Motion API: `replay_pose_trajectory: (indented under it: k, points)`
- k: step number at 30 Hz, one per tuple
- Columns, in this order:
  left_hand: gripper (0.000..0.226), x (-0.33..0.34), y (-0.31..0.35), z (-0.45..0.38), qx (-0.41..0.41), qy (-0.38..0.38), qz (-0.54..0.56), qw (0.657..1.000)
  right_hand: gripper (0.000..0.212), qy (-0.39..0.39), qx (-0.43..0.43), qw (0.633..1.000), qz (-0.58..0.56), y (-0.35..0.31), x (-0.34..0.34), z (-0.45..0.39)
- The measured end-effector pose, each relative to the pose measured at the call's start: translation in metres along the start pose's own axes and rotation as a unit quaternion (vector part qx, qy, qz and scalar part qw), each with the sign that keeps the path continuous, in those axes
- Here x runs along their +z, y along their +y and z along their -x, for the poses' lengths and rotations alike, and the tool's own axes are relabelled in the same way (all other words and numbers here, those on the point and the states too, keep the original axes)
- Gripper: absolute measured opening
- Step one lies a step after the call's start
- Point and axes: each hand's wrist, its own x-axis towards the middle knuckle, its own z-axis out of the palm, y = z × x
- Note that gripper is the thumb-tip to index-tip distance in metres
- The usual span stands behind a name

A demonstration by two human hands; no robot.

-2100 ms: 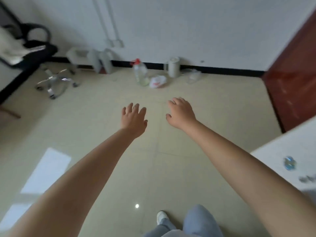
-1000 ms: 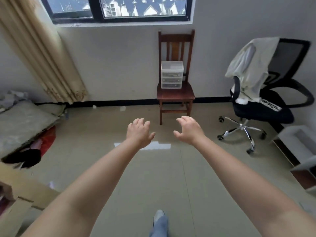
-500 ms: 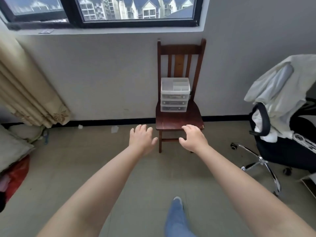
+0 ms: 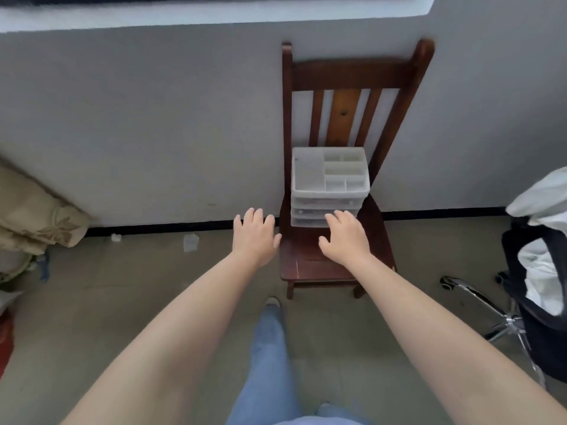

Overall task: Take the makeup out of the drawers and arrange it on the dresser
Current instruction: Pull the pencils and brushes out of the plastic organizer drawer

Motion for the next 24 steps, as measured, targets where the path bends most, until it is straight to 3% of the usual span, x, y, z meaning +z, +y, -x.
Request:
replay_pose_trajectory:
  k: [9, 11, 13, 14, 15, 17, 18, 19, 21, 24]
  points:
    - [0.055, 0.035, -0.021, -0.182, 0.063, -0.051, 0.020, 0.996, 0.050, -0.052, 0.171, 0.980, -0.083, 0.016, 0.065, -0.134]
    - [0.057, 0.051, -0.017, -0.210, 0.093, -0.061, 0.029, 0.993, 0.048, -0.055, 0.233, 0.957, -0.165, 0.024, 0.084, -0.154]
    - [0.060, 0.069, -0.011, -0.234, 0.124, -0.068, 0.038, 0.989, 0.043, -0.039, 0.312, 0.909, -0.274, 0.034, 0.101, -0.176]
    - [0.061, 0.079, -0.009, -0.245, 0.138, -0.074, 0.043, 0.987, 0.041, -0.029, 0.360, 0.868, -0.341, 0.039, 0.108, -0.188]
    - [0.062, 0.087, -0.006, -0.253, 0.150, -0.081, 0.049, 0.984, 0.038, -0.011, 0.413, 0.804, -0.427, 0.044, 0.114, -0.200]
    - [0.064, 0.100, -0.004, -0.264, 0.162, -0.091, 0.064, 0.981, 0.028, 0.065, 0.486, 0.607, -0.626, 0.050, 0.123, -0.217]
    - [0.064, 0.105, -0.003, -0.266, 0.168, -0.087, 0.077, 0.979, 0.023, 0.109, 0.494, 0.497, -0.705, 0.053, 0.126, -0.222]
    - [0.064, 0.108, -0.002, -0.267, 0.178, -0.075, 0.091, 0.977, 0.023, 0.145, 0.489, 0.413, -0.755, 0.055, 0.130, -0.224]
    - [0.061, 0.115, 0.000, -0.268, 0.188, -0.040, 0.108, 0.975, 0.024, 0.178, 0.477, 0.338, -0.792, 0.060, 0.136, -0.225]
    - [0.060, 0.118, 0.001, -0.269, 0.180, -0.039, 0.112, 0.976, 0.015, 0.164, 0.462, 0.299, -0.819, 0.066, 0.144, -0.216]
